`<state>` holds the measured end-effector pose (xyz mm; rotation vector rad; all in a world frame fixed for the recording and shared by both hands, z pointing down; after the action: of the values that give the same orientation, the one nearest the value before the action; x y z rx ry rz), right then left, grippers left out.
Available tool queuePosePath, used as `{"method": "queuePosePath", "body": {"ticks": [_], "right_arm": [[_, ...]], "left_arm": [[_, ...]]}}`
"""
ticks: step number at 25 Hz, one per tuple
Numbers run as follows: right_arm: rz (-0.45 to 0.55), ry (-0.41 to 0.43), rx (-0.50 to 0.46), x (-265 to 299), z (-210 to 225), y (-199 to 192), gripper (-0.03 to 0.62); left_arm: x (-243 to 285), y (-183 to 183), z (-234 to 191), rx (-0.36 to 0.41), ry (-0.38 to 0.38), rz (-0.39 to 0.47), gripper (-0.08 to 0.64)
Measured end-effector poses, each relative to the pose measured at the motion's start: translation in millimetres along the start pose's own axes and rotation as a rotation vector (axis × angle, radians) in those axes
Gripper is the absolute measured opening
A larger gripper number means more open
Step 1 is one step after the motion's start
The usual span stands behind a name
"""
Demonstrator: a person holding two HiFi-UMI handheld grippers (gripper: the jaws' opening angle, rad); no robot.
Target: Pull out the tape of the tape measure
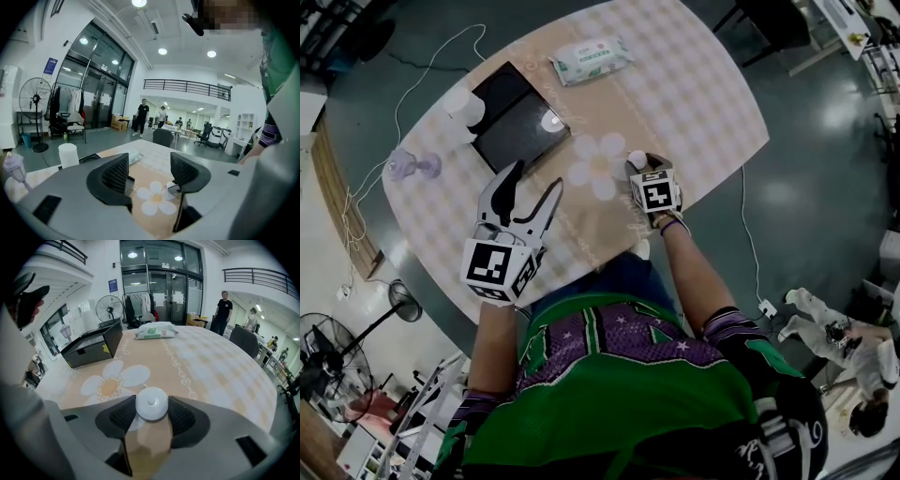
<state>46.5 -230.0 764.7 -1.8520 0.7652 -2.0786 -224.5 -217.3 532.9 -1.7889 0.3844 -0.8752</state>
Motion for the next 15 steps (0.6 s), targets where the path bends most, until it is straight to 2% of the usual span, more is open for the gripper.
{"method": "queuePosePath", "body": {"ticks": [5, 11, 15], "right_arm": [[-0.017, 0.008, -0.028, -5, 0, 1, 0.219], [0.032, -0.001, -0.058, -38, -1, 15, 0.218], [0.069, 0.031, -0.113, -70, -9, 26, 0.218]], "left_arm": [[-9, 3, 2, 0.005, -0.003, 0.015, 0.292], [-24, 12, -2, -0.002, -0.002, 0.070, 0.291], [-31, 18, 0, 0.001, -0.008, 0.101, 0.291]]}}
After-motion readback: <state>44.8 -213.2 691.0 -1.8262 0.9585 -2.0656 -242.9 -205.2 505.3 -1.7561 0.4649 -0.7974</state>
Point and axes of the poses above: the fingertips, and each gripper's own axes: x forward along the fingers, z to its right, y out of its top, the point moved 8 cm from there along -x, backward along the fingers, and after that the axes turned 3 degrees about -z, right-handed, at the moved point
